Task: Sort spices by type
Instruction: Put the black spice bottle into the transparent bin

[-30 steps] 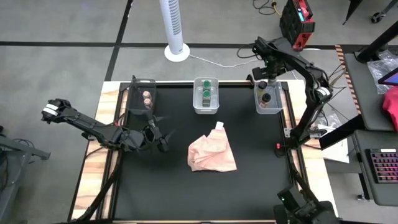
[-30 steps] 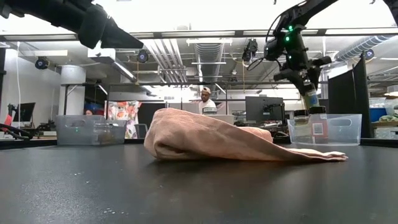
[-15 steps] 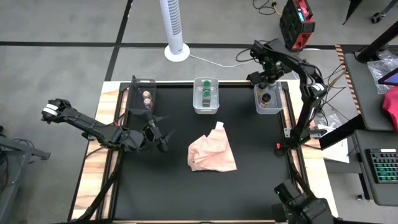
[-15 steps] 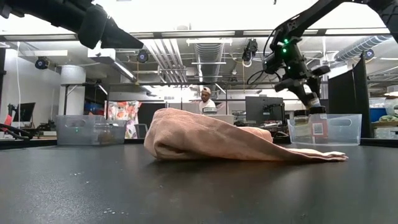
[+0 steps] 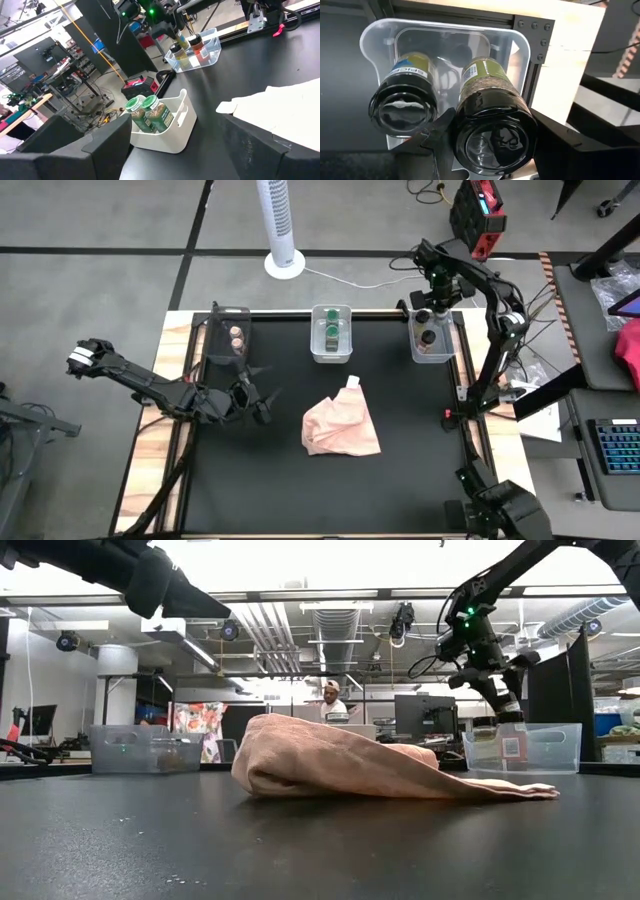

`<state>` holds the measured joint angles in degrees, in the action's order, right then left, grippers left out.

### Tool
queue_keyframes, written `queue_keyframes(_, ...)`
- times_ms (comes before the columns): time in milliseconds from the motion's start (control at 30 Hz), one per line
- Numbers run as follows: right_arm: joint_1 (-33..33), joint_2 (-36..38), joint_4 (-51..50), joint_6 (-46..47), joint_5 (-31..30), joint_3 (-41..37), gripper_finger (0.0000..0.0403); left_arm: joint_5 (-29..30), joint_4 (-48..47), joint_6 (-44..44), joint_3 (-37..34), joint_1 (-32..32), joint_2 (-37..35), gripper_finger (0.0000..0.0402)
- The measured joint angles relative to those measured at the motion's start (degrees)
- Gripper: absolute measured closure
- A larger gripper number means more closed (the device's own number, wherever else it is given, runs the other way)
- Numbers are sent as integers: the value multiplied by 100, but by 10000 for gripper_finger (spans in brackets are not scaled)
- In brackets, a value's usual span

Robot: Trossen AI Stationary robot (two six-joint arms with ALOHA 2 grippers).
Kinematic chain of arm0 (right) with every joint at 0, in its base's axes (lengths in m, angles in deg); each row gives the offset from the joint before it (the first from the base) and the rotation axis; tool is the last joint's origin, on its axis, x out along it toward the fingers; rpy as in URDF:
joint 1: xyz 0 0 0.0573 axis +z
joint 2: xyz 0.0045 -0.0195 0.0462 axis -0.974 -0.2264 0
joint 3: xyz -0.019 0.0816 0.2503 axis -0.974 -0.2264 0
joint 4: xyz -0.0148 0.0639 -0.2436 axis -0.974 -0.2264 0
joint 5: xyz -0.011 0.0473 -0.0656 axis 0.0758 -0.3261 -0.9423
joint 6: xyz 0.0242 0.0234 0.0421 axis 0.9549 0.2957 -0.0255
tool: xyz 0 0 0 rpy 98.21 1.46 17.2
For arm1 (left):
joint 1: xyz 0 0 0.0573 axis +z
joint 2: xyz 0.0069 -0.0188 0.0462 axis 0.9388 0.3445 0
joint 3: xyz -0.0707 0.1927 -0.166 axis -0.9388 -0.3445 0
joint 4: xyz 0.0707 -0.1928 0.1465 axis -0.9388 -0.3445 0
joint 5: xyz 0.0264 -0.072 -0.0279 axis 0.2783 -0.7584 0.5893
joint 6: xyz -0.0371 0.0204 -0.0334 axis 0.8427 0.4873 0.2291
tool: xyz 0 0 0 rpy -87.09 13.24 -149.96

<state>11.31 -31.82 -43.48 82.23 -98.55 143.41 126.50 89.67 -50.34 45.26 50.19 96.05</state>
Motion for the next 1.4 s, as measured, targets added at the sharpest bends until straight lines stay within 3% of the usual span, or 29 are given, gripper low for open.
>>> queue_keyframes(333, -277, -1, 403, -150, 406, -190, 206, 0, -2, 0, 0, 0, 0, 118)
queue_keyframes(1400, -265, -2, 675, -122, 242, -332, 206, -7, -4, 2, 0, 0, 0, 118)
